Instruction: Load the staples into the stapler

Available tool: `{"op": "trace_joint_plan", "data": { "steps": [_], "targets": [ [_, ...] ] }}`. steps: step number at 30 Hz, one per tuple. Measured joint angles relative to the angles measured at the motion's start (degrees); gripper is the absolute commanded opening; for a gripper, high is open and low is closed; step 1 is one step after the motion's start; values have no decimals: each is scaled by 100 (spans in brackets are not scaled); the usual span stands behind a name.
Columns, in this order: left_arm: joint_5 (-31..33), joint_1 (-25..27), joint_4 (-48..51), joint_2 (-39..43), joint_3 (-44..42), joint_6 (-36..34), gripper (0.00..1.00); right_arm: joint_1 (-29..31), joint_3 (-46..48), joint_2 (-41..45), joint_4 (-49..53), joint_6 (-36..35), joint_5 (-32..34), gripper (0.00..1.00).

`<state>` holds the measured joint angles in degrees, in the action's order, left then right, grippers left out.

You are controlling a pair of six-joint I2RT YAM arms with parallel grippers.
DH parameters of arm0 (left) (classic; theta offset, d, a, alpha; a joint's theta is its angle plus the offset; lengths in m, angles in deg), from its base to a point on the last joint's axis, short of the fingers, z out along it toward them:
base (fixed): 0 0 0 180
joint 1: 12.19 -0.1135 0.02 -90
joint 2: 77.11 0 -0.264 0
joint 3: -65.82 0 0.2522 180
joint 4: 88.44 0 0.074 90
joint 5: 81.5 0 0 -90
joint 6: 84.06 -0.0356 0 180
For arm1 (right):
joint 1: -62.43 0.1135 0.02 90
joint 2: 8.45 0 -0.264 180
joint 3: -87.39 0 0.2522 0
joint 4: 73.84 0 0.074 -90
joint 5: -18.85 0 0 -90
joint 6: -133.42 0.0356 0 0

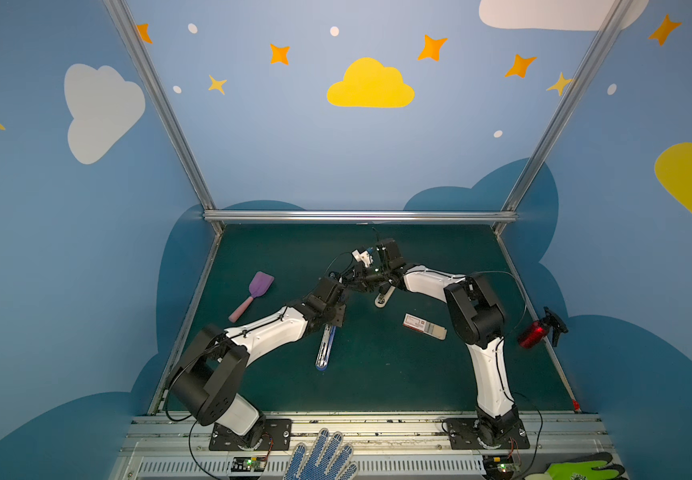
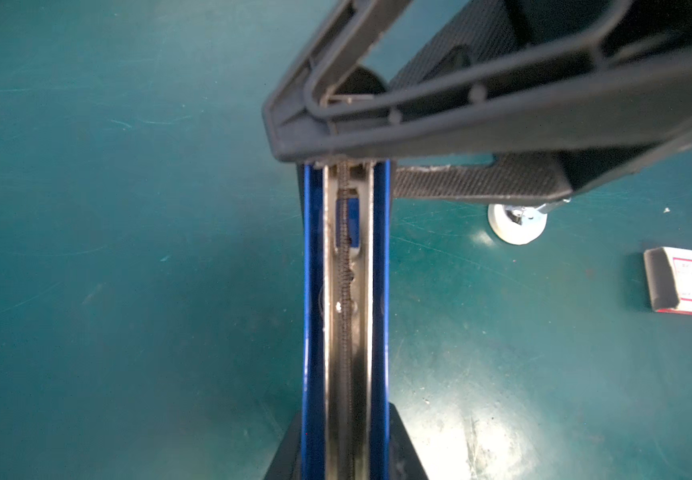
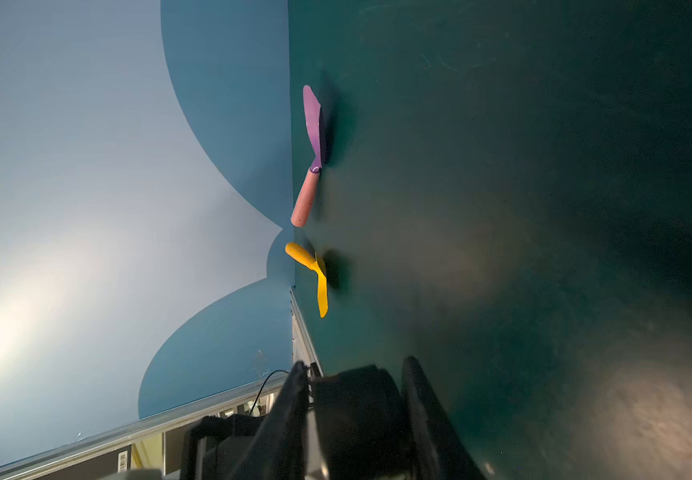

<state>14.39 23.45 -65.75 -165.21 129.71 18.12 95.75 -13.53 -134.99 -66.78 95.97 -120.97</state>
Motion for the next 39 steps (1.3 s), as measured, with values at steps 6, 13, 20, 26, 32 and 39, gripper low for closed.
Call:
{"op": "trace_joint_plan", "data": {
  "steps": [6,13,20,26,32,39],
  "targets": [
    [92,2,2,0,74,42,42,-70,0,-20,-39,-26,-17,25],
    [275,144,-35,713,-369,275,46,-317,-9,-33,-254,-76,-11,25],
    [546,444,-402,2218,-1698,715,60,-562,-105,-214,-660,-96,4,24],
    [949,428,-710,2811,-2754,1351,65,-719,-297,-428,-763,-201,-44,24],
    [1163,42,-813,2865,-2702,1532,71,-833,-354,-431,-804,-345,-160,24],
    [413,-1165,-997,2437,-2033,1303,77,-968,-492,-525,-914,-378,-365,24]
  ]
}}
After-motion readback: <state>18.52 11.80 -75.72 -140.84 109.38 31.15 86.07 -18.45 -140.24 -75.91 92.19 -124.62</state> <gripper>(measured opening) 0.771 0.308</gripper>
